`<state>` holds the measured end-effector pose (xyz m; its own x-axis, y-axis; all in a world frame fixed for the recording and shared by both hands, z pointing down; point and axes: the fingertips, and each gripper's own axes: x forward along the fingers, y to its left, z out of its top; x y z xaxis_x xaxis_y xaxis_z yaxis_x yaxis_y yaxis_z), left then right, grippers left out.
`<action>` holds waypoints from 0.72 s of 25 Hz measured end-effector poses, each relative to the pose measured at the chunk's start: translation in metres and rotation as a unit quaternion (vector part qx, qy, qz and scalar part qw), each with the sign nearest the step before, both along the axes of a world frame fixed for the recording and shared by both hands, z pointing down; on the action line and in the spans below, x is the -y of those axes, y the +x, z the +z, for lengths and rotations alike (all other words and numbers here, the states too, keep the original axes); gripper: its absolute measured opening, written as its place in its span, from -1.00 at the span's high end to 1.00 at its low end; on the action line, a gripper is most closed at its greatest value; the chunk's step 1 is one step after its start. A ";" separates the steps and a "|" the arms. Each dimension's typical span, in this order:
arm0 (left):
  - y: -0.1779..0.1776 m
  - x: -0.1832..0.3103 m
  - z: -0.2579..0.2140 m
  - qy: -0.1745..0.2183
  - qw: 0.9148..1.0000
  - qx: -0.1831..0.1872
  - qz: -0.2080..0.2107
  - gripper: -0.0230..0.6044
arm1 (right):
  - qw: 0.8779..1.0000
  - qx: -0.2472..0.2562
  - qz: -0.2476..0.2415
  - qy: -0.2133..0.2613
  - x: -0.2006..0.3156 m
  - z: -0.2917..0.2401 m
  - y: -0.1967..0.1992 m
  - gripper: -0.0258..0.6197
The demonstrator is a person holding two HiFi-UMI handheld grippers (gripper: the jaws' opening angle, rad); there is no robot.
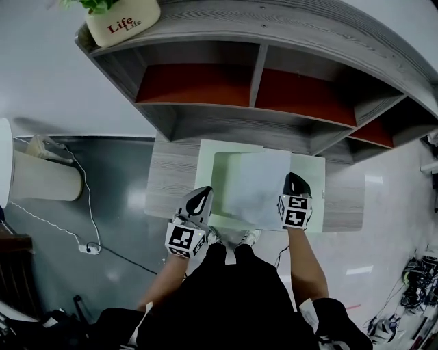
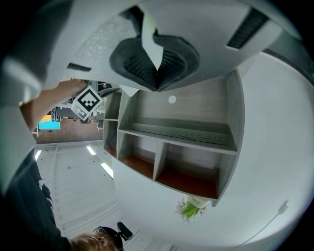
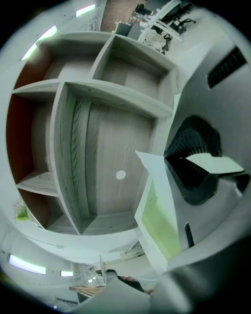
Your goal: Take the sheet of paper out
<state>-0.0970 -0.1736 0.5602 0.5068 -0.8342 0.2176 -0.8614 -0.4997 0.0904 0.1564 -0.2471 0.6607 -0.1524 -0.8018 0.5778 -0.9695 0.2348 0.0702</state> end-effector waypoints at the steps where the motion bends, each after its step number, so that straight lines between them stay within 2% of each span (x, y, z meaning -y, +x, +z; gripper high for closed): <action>1: 0.001 -0.001 -0.001 0.001 1.000 0.000 0.000 0.91 | 1.000 -0.004 -0.002 0.008 -0.001 -0.006 0.002 0.85; 7: 0.009 -0.004 -0.009 0.008 1.000 -0.004 0.001 0.91 | 0.998 -0.019 -0.010 0.054 -0.011 -0.049 0.010 0.85; 18: 0.023 -0.003 -0.029 0.027 0.999 -0.017 0.006 0.91 | 0.990 0.005 -0.021 0.140 -0.036 -0.143 0.004 0.85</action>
<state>-0.0735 -0.1707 0.5310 0.5233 -0.8381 0.1542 -0.8521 -0.5152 0.0918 0.1607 -0.2116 0.5181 -0.1927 -0.9231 0.3329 -0.9605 0.2469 0.1286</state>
